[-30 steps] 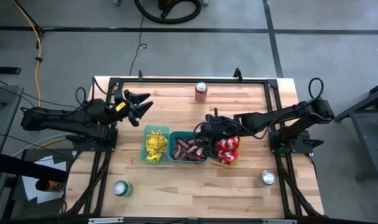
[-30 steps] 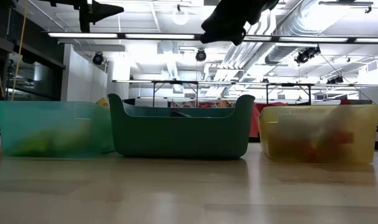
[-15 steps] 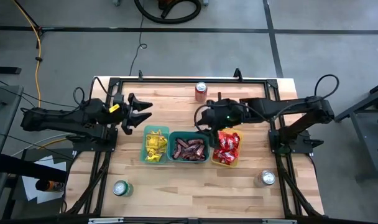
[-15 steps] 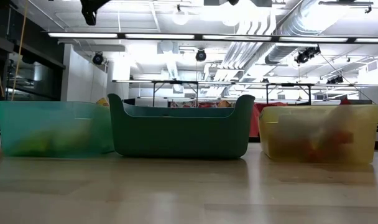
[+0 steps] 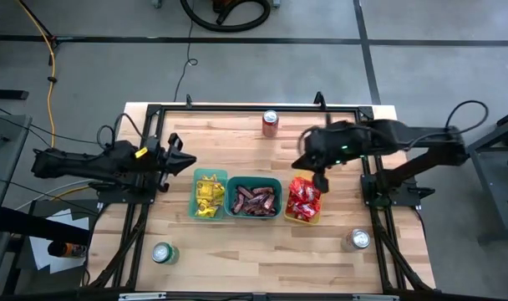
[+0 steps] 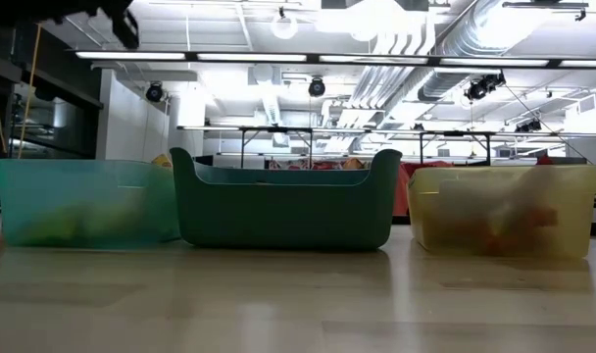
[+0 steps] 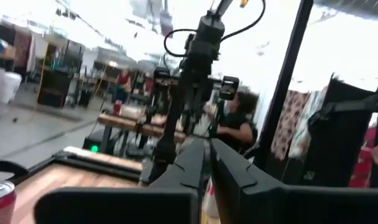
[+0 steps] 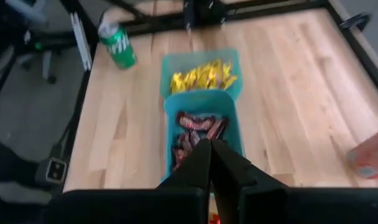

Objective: Sort candy
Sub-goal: Return to Home Position

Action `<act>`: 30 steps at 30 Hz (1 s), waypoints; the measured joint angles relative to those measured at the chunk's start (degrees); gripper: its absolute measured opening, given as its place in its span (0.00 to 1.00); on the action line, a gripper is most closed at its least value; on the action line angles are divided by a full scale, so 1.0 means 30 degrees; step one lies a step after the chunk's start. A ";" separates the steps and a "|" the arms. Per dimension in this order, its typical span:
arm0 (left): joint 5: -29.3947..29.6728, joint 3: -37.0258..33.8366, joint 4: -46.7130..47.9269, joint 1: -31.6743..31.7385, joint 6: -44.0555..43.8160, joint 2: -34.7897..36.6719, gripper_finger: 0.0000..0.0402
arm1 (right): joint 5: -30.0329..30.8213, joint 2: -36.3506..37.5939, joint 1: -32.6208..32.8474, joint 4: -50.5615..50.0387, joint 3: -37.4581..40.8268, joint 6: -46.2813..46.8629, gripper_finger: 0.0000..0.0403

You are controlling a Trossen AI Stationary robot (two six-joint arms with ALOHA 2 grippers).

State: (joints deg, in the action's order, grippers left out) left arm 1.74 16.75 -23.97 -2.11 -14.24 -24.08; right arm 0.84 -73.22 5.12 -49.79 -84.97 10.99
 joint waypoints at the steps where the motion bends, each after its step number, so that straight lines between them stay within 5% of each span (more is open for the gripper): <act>1: 0.0007 -0.0692 -0.0651 0.0000 -0.0034 0.0461 0.03 | 0.0268 0.0372 0.0001 -0.0043 0.0000 0.0200 0.01; 11: 0.0476 -0.5225 -0.4122 0.0022 -0.1129 0.4499 0.00 | 0.1301 0.2994 0.0001 -0.0068 0.0000 0.1470 0.00; 22: 0.0539 -0.5354 -0.2544 0.0029 -0.2696 0.5779 0.00 | 0.1207 0.3717 0.0684 -0.1021 0.0346 0.1841 0.00; 30: 0.0564 -0.5347 -0.1166 0.0029 -0.3030 0.5728 0.00 | 0.0509 0.7130 0.0934 0.2677 0.6299 0.2627 0.00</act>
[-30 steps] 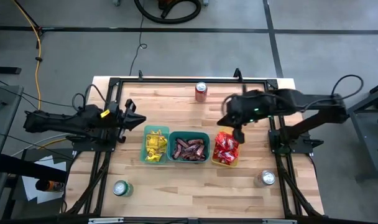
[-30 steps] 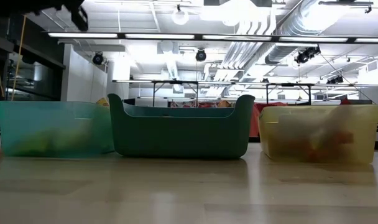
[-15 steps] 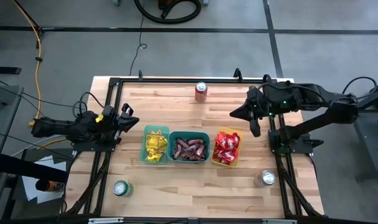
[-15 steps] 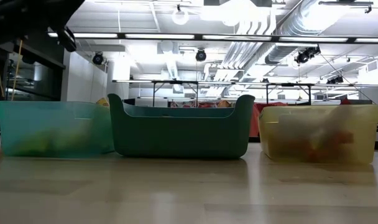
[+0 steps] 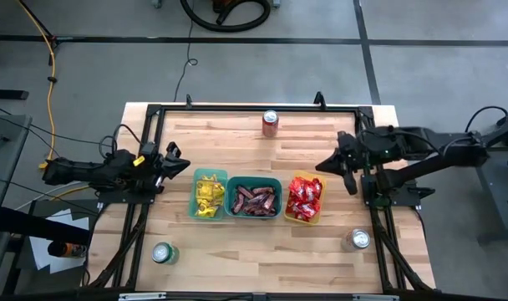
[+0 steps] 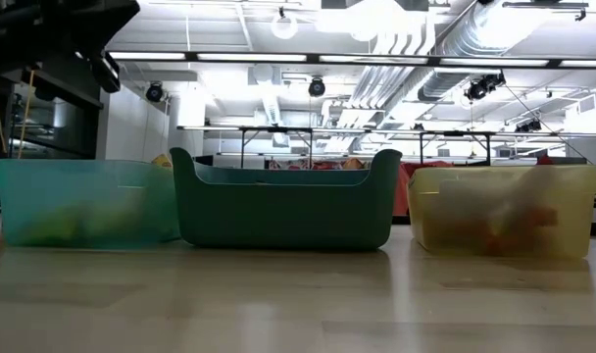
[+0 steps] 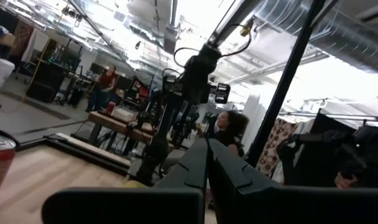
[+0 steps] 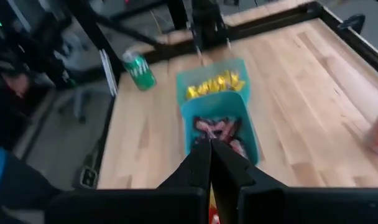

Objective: Sort candy
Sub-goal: Return to Home Position

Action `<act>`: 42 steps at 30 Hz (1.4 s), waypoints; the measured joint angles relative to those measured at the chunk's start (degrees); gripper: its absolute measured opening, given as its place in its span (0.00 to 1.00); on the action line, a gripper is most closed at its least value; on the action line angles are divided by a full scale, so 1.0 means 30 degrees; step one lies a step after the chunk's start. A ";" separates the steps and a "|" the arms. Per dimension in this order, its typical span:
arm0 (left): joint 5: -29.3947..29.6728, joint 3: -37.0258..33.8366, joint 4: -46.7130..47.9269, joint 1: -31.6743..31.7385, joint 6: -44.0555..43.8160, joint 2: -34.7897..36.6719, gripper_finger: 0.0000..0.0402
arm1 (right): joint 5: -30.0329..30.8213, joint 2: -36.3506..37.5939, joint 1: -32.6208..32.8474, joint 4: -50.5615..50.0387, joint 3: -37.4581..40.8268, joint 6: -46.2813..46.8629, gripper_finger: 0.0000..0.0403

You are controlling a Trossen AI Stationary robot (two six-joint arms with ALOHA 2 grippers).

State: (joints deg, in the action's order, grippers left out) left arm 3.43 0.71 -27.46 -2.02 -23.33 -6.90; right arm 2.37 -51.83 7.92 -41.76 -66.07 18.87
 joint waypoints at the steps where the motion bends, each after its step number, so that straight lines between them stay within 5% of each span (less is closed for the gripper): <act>1: -0.0003 0.0000 0.0050 0.0000 -0.0020 0.0000 0.00 | -0.0029 0.0655 0.0000 0.1035 0.1083 0.0155 0.00; 9: -0.0003 0.0000 0.0444 0.0000 -0.0036 0.0000 0.00 | -0.0802 0.5037 -0.0578 1.1143 0.9807 -0.1148 0.00; 17: -0.0003 0.0000 0.0444 0.0000 -0.0036 0.0000 0.00 | -0.3144 0.7378 -0.3081 1.7356 1.5428 -0.1329 0.00; 26: -0.0003 0.0000 0.0890 -0.0007 -0.0029 0.0000 0.00 | -0.5288 0.9319 -0.4938 2.0657 1.8885 -0.1678 0.00; 42: -0.0003 0.0000 0.0956 -0.0007 -0.0029 0.0000 0.00 | -0.4064 1.2619 -0.4124 2.0693 2.1831 -0.1424 0.00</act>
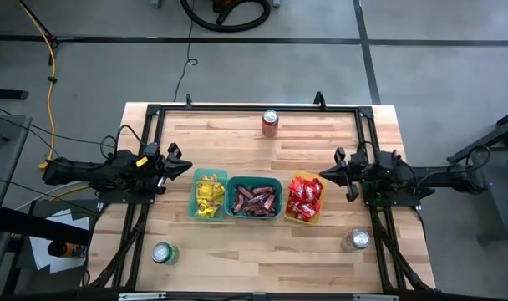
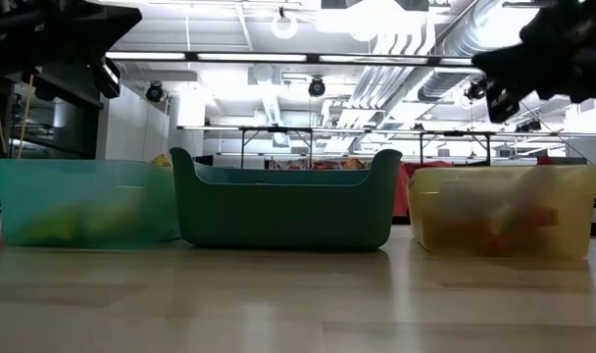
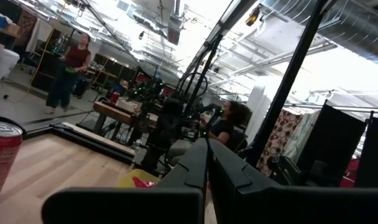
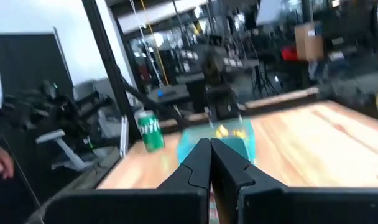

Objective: Sort candy
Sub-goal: Return to Home Position

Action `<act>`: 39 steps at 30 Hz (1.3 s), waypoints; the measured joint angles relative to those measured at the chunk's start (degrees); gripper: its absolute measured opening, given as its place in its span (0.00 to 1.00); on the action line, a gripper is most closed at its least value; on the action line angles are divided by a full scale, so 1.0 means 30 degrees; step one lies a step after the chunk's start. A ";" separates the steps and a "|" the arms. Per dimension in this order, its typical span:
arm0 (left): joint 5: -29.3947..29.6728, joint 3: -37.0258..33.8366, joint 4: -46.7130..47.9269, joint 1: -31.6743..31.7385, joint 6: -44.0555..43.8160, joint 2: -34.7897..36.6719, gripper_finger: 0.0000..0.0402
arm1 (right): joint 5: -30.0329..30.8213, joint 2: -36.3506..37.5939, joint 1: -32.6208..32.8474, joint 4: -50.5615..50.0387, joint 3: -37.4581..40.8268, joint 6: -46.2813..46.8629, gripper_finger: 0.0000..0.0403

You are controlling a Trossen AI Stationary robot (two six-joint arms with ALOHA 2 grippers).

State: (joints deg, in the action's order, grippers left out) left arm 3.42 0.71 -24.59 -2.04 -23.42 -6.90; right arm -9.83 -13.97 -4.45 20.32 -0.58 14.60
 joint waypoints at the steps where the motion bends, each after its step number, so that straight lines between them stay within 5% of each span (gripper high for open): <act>1: 0.0000 0.0000 0.0000 0.0000 0.0000 0.0000 0.00 | 0.0067 0.0105 0.0000 -0.0480 0.0000 0.0014 0.00; 15: 0.0000 0.0000 -0.0002 0.0000 0.0000 0.0000 0.00 | 0.1341 0.0138 -0.0007 -0.6250 0.0007 0.0135 0.00; 24: 0.0000 0.0007 0.0445 0.0000 0.0000 0.0362 0.00 | 0.1370 0.0267 0.0000 -0.6295 -0.0007 0.0128 0.00; 29: -0.0002 0.0007 0.1772 0.0074 0.0003 0.2281 0.00 | 0.1376 0.1835 0.0000 -0.6295 -0.0007 0.0128 0.00; 39: 0.0058 0.0007 0.1999 0.0219 0.0007 0.2229 0.00 | 0.1404 0.4656 0.0051 -0.5459 0.0002 0.0126 0.00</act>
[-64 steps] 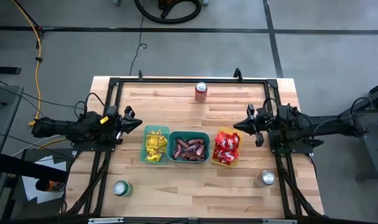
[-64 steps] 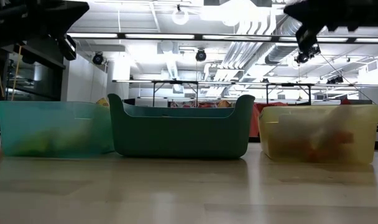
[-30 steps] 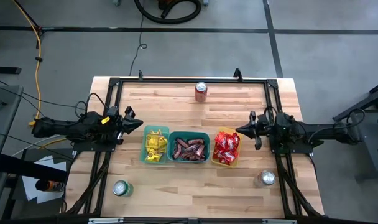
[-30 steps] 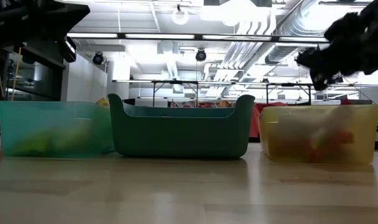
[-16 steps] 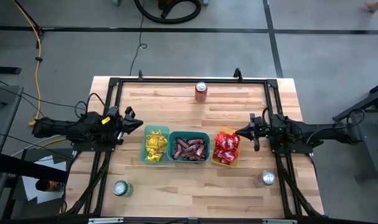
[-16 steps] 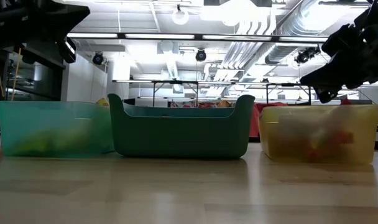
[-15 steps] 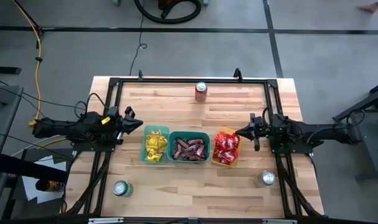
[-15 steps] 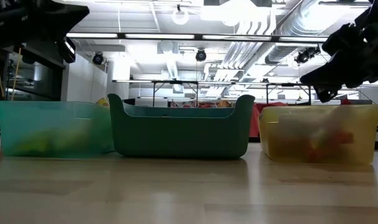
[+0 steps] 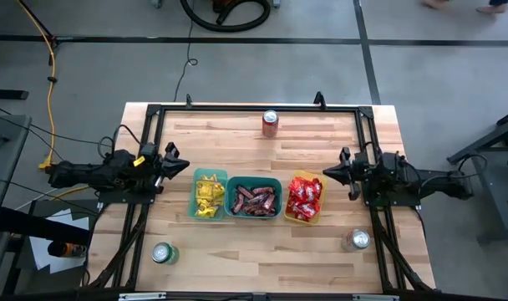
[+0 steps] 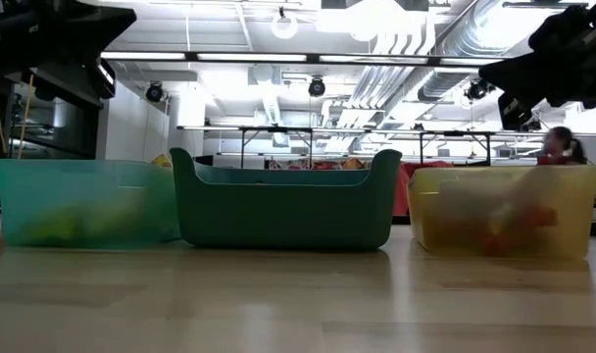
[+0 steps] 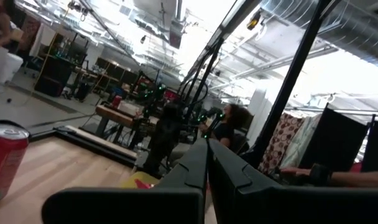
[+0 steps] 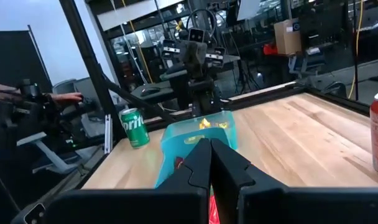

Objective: Sort candy
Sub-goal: Return to Home Position

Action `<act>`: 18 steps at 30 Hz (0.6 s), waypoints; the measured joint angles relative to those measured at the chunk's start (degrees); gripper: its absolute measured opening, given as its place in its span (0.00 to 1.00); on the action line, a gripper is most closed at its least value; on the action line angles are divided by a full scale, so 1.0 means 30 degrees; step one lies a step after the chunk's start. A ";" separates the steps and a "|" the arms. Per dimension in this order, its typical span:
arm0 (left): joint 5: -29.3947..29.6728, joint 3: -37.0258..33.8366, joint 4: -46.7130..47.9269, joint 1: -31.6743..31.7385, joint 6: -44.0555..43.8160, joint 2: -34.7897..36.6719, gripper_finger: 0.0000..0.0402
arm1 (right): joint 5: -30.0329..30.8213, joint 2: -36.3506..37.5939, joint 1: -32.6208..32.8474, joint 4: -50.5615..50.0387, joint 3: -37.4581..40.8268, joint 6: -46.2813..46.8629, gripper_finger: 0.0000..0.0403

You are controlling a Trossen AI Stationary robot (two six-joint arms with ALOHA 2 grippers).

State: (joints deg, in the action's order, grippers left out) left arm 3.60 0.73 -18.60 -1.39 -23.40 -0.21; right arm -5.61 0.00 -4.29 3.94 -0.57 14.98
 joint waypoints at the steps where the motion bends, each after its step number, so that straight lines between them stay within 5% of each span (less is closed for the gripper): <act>1: -0.0007 0.0000 0.0104 0.0000 0.0000 0.0000 0.00 | 0.0006 0.0005 0.0018 0.0006 0.0003 0.0001 0.00; 18: -0.0025 0.0000 0.0279 -0.0066 0.0000 0.0000 0.00 | 0.0024 -0.0345 0.0007 -0.0778 0.0005 -0.0001 0.00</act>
State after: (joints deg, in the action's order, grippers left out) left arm 3.52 0.73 -17.76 -1.58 -23.40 -0.21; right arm -5.54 -1.04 -4.27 1.60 -0.56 14.97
